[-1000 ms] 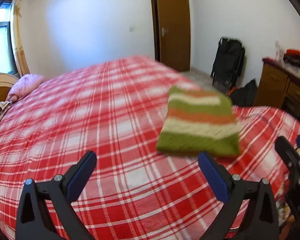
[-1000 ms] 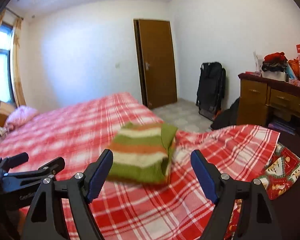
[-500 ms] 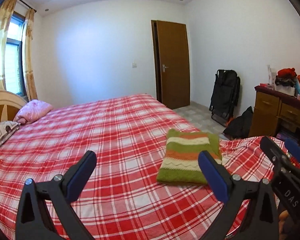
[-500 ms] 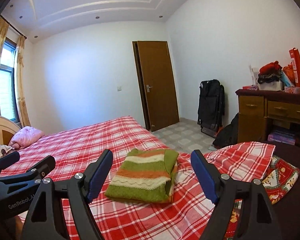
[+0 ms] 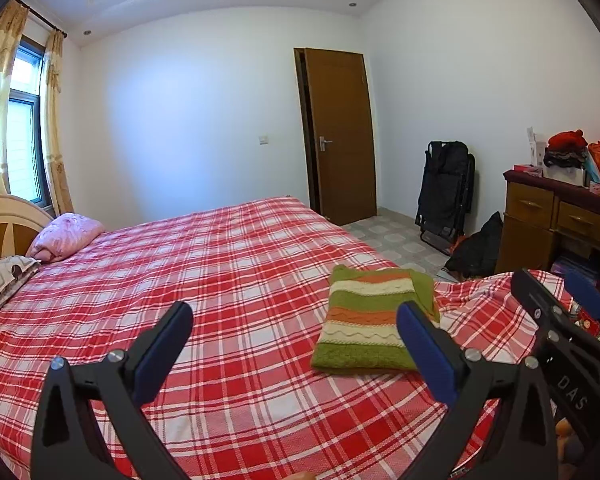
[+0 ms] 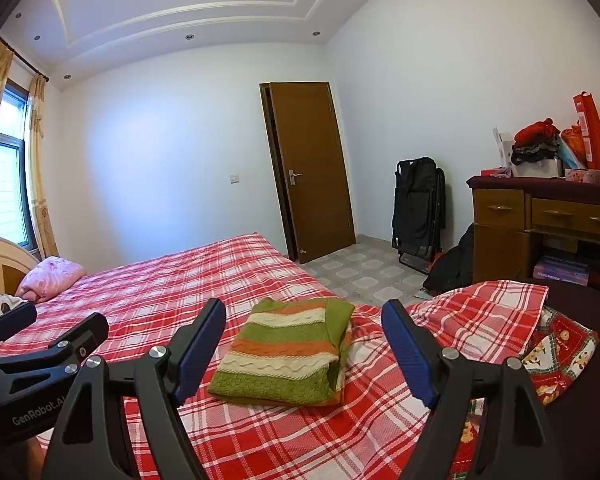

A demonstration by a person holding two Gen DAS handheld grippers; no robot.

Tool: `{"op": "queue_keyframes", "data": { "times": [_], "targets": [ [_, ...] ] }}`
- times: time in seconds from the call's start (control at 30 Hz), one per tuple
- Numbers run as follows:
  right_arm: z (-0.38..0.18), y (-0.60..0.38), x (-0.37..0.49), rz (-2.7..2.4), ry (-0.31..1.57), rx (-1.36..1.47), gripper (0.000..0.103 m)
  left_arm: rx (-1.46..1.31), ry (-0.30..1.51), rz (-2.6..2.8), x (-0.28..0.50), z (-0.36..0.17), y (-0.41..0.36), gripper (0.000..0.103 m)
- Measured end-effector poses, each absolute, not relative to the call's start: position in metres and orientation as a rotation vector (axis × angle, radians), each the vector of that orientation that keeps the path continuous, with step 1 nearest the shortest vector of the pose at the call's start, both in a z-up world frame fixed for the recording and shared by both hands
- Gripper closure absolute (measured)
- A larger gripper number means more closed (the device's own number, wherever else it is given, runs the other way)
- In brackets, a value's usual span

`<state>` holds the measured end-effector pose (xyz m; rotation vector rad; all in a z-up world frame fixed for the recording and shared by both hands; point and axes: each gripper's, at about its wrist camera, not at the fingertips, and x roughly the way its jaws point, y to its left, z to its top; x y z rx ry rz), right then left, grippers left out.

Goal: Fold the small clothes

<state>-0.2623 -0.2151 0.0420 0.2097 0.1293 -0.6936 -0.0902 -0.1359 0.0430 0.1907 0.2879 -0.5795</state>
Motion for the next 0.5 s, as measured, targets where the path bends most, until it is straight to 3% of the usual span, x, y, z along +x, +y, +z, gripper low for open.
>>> {"op": "queue_keyframes", "data": {
  "times": [0.5],
  "targets": [
    [0.0396, -0.2170, -0.2617, -0.695, 0.130, 0.213, 0.022, 0.190, 0.287, -0.582, -0.0909, 0.0437, -0.1388, 0.000]
  ]
}}
